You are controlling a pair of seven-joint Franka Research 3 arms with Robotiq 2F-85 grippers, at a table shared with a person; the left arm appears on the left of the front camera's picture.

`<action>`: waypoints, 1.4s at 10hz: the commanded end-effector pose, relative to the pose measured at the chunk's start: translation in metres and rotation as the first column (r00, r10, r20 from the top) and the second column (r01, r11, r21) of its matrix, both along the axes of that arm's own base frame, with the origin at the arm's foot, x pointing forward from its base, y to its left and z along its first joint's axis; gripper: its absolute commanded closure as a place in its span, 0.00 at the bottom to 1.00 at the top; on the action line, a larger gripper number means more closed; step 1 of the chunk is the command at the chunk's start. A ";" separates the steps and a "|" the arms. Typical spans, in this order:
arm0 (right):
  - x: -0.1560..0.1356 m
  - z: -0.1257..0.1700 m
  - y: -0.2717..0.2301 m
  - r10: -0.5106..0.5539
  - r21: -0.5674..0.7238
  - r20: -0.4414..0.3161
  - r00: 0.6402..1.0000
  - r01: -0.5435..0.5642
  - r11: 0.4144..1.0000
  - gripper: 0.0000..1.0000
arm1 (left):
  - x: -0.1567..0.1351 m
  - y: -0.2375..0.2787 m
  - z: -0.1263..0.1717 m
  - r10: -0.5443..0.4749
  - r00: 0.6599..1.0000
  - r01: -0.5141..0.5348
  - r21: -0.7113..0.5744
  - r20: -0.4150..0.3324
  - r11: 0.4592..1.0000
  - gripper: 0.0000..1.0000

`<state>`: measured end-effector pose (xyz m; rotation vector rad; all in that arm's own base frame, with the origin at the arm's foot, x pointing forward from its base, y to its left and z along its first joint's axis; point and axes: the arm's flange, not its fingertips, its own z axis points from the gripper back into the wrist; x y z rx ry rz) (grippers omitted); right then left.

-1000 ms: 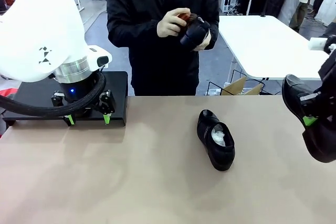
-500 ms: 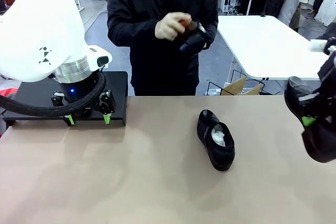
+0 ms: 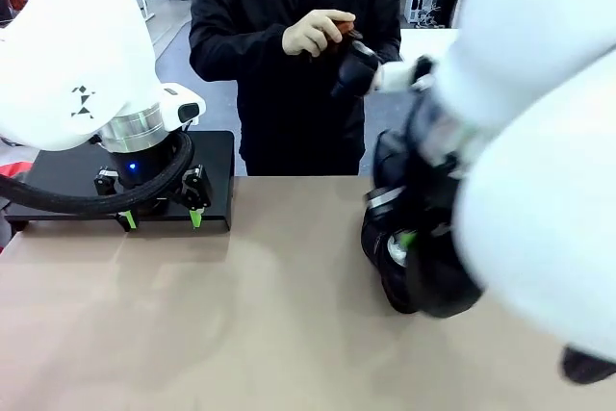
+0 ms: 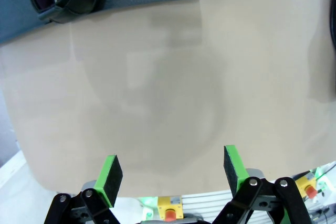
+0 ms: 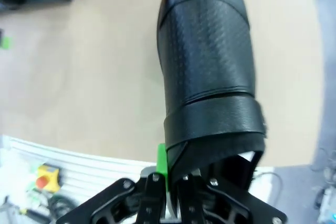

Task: Organize the shoes by placing them on the stand.
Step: Pick up one Shoe and place it in the middle of the table.

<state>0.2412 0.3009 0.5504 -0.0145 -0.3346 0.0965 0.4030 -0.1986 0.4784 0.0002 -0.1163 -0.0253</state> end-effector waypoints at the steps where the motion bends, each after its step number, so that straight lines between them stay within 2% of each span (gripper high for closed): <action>1: 0.018 -0.024 0.039 -0.026 0.028 -0.080 0.996 0.028 0.999 1.00 | -0.001 0.003 0.001 0.002 1.000 -0.002 0.004 0.003 1.000 0.00; 3: 0.014 -0.067 0.084 -0.004 0.044 -0.111 0.994 0.009 0.999 1.00 | -0.001 0.003 0.001 0.002 1.000 -0.002 0.004 0.003 1.000 0.00; 6: 0.000 -0.110 0.120 0.011 0.062 -0.154 0.988 -0.001 0.998 1.00 | -0.001 0.003 0.001 0.002 1.000 -0.002 0.004 0.003 1.000 0.00; 8: -0.002 -0.130 0.127 0.003 0.078 -0.152 0.988 0.008 0.997 1.00 | -0.001 0.003 0.001 0.002 1.000 -0.002 0.004 0.003 1.000 0.00; 10: 0.002 -0.153 0.132 0.018 0.117 -0.198 0.980 0.006 0.993 1.00 | -0.001 0.003 0.001 0.002 1.000 -0.002 0.004 0.003 1.000 0.00; 14: 0.019 -0.186 0.136 0.010 0.075 -0.170 0.985 0.002 0.997 1.00 | -0.001 0.003 0.001 0.002 1.000 -0.002 0.004 0.003 1.000 0.00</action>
